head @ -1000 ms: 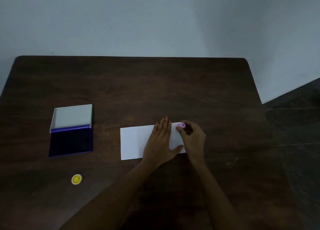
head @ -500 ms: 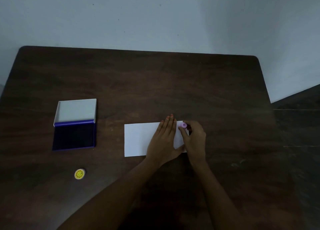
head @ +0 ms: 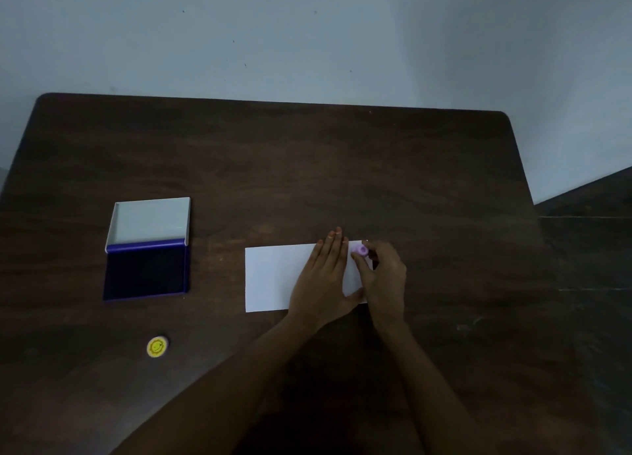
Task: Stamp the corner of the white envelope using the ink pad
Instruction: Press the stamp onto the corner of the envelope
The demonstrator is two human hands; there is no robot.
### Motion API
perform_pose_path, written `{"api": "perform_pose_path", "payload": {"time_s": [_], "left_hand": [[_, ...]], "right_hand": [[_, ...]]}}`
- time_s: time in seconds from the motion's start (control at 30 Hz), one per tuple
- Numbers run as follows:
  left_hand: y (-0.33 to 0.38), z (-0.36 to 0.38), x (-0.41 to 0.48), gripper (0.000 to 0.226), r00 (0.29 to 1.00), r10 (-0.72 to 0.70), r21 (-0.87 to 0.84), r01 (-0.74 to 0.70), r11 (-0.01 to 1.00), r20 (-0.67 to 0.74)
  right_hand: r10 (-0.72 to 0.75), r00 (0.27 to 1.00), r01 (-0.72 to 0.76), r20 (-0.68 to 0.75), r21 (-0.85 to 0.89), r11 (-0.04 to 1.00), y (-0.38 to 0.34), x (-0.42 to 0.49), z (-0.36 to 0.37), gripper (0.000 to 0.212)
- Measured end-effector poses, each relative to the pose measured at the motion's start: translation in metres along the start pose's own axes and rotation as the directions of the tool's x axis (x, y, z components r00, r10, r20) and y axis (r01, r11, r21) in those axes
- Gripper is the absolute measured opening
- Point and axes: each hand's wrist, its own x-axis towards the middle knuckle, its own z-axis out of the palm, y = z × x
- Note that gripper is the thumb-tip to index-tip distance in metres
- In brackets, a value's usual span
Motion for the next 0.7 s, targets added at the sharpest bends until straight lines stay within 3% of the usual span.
{"api": "perform_pose_path", "payload": {"time_s": [0.3,0.4,0.43,0.5,0.57,0.6,0.63,0.7], "left_hand": [[0.003,-0.002,0.0,0.094,1.0,0.0,0.039,0.0,0.999,-0.004],[0.006,-0.001,-0.002,0.094,0.999,0.003,0.069,0.0,0.998,-0.034],[0.006,0.0,-0.002,0.094,0.999,-0.007,0.08,0.01,0.997,-0.037],[0.004,0.001,-0.002,0.094,0.999,-0.02,0.112,0.024,0.993,-0.036],[0.001,0.003,-0.003,0.094,0.999,-0.024,0.135,0.028,0.99,-0.03],[0.0,0.003,-0.003,0.094,0.999,-0.025,0.141,0.028,0.99,-0.029],[0.0,0.003,-0.003,0.094,0.999,-0.025,0.143,0.029,0.989,-0.029],[0.0,0.003,-0.004,0.094,0.999,-0.026,0.142,0.029,0.989,-0.024]], "right_hand": [[-0.03,0.999,0.03,0.024,-0.005,1.0,0.002,0.0,-0.003,0.029],[0.182,0.983,-0.165,-0.029,0.302,0.939,0.001,0.004,-0.014,0.02],[0.319,0.946,-0.254,-0.059,0.473,0.843,0.001,0.007,-0.02,0.017],[0.569,0.823,-0.359,0.005,0.78,0.512,0.004,0.009,-0.036,0.014],[0.687,0.706,-0.371,0.172,0.916,0.152,0.013,0.011,-0.048,0.013],[0.7,0.675,-0.348,0.233,0.937,0.024,0.017,0.012,-0.055,0.014],[0.698,0.661,-0.336,0.274,0.941,-0.05,0.02,0.012,-0.06,0.014],[0.683,0.655,-0.351,0.323,0.931,-0.104,0.023,0.01,-0.067,0.006]]}}
